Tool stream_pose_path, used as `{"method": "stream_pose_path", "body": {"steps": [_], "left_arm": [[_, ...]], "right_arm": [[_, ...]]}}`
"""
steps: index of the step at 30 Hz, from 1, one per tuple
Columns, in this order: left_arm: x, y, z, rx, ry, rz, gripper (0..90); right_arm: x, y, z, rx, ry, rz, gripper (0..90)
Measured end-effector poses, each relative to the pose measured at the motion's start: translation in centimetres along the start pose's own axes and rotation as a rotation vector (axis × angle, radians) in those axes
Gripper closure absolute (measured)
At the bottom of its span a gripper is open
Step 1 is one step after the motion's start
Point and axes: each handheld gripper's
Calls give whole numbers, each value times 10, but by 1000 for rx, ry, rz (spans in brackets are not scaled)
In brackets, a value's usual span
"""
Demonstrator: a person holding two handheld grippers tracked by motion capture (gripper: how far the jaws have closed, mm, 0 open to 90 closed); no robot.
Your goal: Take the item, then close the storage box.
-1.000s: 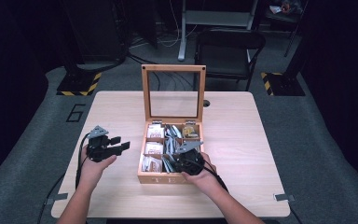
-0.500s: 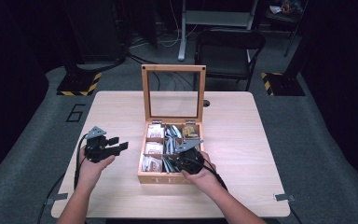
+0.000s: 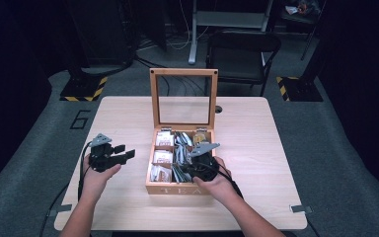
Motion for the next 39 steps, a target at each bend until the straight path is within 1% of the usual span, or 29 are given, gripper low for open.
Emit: {"method": "stream_pose_path", "body": {"steps": [3,4,5,8,9,10,12,13,14,17,19,22,24,25,26,29,32,33,34,35,36,37,38,39], "left_arm": [[0,0,0,1,1,1,454],[0,0,0,2,2,2,454],[-1,-1,0,4,-3,1,454],[-2,0,0,2,4,5,454],[-2,0,0,1,5,5,454],[-2,0,0,2,4,5,454],[-2,0,-1,3,3,6,454],[-2,0,-1,3,3,6,454],[-2,0,-1,3,3,6,454],[-3,-1,-1,3,6,9,454],[-4,-1,-2,2,3,12,453],[-6,-1,-2,-4,10,12,452],[-7,-1,-2,-10,17,12,452],[-7,-1,-2,-13,16,15,452],[-9,-1,-3,-12,11,14,451],[-9,0,-3,-19,22,21,451],[-9,1,-4,-16,9,22,451],[-8,1,-5,-18,10,26,451],[-8,1,-5,-18,10,26,450],[-7,1,-6,-17,3,28,450],[-7,1,-6,-17,3,28,450],[-7,0,-6,-23,4,28,450],[-7,0,-6,-23,4,28,450],[-7,0,-7,-23,3,27,449]], "right_arm": [[9,0,-4,9,-6,2,900],[9,0,-4,9,-6,2,900],[14,1,-6,0,-10,-4,900],[19,1,-9,3,-14,-3,900],[21,0,-10,12,-16,-1,900],[23,0,-10,2,-13,-7,900],[26,-1,-12,-3,-19,-13,900],[29,-3,-13,3,-27,-19,900],[31,-3,-14,-5,-30,-21,900],[38,-4,-17,6,-41,-15,900],[41,-4,-18,1,-41,-18,900],[49,-7,-22,5,-53,-3,900],[54,-9,-23,-11,-59,-4,900],[57,-11,-24,-4,-63,-2,900],[59,-12,-24,-6,-62,1,900],[66,-14,-25,-17,-73,9,900],[74,-18,-26,-24,-86,18,900],[79,-20,-26,-36,-98,25,900],[79,-20,-26,-36,-98,25,900],[84,-23,-26,-43,-105,35,900],[84,-23,-26,-43,-105,35,900],[88,-26,-26,-42,-108,49,900],[88,-26,-26,-42,-108,49,900],[91,-28,-25,-46,-105,60,900]]}}
Point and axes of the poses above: each handheld gripper's, and its own axes: x roughly backward along the jaws, z roughly out of its underside, y roughly to its left, and after that the axes turned 12 degrees about y, right-handed
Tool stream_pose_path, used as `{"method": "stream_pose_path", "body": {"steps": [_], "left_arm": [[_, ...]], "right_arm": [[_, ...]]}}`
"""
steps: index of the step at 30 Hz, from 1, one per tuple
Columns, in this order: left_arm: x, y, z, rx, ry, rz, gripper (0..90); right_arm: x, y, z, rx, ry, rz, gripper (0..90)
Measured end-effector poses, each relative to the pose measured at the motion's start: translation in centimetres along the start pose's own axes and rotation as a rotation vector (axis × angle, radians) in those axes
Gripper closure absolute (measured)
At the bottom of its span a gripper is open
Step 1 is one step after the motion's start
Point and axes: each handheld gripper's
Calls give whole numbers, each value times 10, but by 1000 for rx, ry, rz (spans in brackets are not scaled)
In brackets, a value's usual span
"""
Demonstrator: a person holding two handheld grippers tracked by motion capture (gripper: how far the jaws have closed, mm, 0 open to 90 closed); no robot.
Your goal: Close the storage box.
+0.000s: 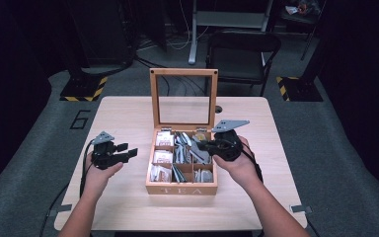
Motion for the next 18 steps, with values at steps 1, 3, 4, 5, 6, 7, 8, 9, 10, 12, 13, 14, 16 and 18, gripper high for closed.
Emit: {"method": "stream_pose_path", "body": {"steps": [1,3,4,5,6,7,8,9,10,12,13,14,16,18], "left_arm": [[0,0,0,-1,1,0,449],[1,0,0,2,2,0,449],[1,0,0,5,1,1,449],[1,0,0,5,1,1,449],[2,0,0,5,-3,-1,449],[2,0,0,5,-3,-1,449],[2,-1,0,4,-1,1,449],[2,-1,0,4,-2,0,449],[2,-1,1,4,-3,0,449],[2,-1,1,4,-3,-1,449],[2,-1,1,1,-2,-1,449],[2,-1,1,0,0,0,448],[1,-1,1,1,-8,-5,449],[2,-1,2,3,0,-3,448]], "right_arm": [[0,0,0,0,0,0,900],[4,-5,0,-7,-5,11,900],[6,-6,0,-10,-6,15,900],[7,-8,0,-10,-8,21,900],[8,-10,1,-16,-7,27,900],[8,-10,1,-16,-7,27,900],[10,-11,1,-17,-6,35,900],[12,-13,2,-15,-7,45,900],[14,-14,3,-20,-6,52,900],[19,-18,6,-34,-8,71,900],[19,-18,6,-34,-8,71,900],[20,-20,7,-35,-8,76,900],[23,-26,11,-47,-9,94,900],[24,-30,13,-55,-8,99,900]]}}
Point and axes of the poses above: each handheld gripper's, and its own axes: x roughly backward along the jaws, z roughly out of its underside, y roughly to its left, and after that the axes turned 12 degrees about y, right-handed
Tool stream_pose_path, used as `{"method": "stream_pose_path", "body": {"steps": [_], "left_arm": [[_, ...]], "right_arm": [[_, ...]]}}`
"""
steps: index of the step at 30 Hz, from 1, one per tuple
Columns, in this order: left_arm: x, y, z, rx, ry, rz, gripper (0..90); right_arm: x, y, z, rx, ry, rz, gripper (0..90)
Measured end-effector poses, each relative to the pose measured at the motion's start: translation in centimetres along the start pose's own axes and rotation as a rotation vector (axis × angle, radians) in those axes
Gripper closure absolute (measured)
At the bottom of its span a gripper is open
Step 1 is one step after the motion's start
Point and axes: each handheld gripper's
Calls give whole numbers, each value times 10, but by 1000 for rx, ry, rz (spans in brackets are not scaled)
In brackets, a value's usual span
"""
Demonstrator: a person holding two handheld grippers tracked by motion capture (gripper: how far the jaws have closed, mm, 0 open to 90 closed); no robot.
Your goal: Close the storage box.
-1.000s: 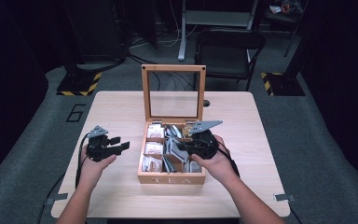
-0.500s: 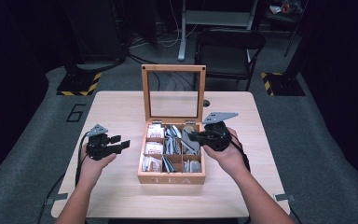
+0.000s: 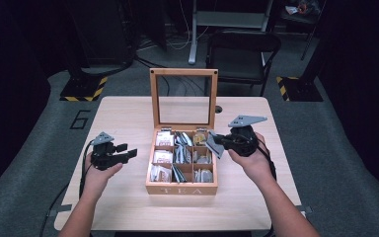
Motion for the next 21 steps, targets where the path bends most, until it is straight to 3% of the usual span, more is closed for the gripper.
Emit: {"method": "stream_pose_path", "body": {"steps": [21], "left_arm": [[1,0,2,-4,5,-6,449]], "right_arm": [[8,-32,26,-66,-4,92,900]]}}
Point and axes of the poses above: each handheld gripper's, and its own axes: x roughly backward along the jaws, z roughly out of its underside, y roughly to its left, and after that the axes turned 12 degrees about y, right-handed
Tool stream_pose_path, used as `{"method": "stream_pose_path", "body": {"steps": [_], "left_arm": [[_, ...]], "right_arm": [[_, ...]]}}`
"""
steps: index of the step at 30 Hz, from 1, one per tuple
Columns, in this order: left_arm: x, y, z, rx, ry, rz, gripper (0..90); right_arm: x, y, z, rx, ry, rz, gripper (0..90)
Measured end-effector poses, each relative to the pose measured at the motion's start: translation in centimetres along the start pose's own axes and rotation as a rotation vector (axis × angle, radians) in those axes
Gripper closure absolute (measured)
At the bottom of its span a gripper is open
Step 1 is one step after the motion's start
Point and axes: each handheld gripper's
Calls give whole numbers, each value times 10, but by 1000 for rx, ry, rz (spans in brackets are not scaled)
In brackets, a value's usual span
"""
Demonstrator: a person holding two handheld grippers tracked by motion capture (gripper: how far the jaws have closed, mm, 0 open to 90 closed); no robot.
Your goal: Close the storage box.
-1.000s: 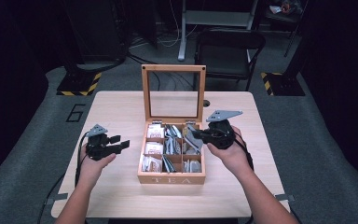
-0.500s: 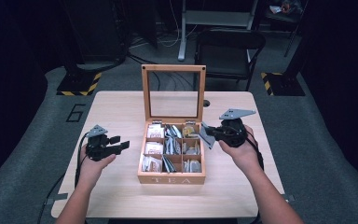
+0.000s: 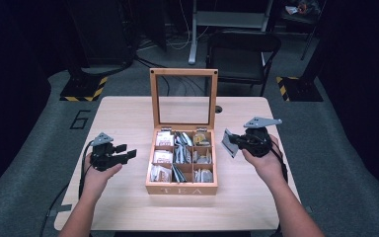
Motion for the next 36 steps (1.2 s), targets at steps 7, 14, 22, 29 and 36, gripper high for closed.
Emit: {"method": "stream_pose_path", "body": {"steps": [7,14,22,29,36], "left_arm": [[0,0,-1,6,-8,-2,449],[3,3,-1,15,-12,-3,447],[1,1,-3,14,-9,-1,446],[0,1,-3,15,-8,0,446],[0,1,-3,17,-6,-2,445]], "right_arm": [[-8,-10,12,-26,18,33,900],[-24,-23,32,-64,37,71,900],[-36,-28,50,-93,48,90,900],[-45,-35,69,-137,56,94,900],[-52,-39,75,-143,54,101,900]]}}
Point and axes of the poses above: each handheld gripper's, and its own axes: x roughly backward along the jaws, z roughly out of its underside, y roughly to its left, and after that the axes turned 12 degrees about y, right-handed
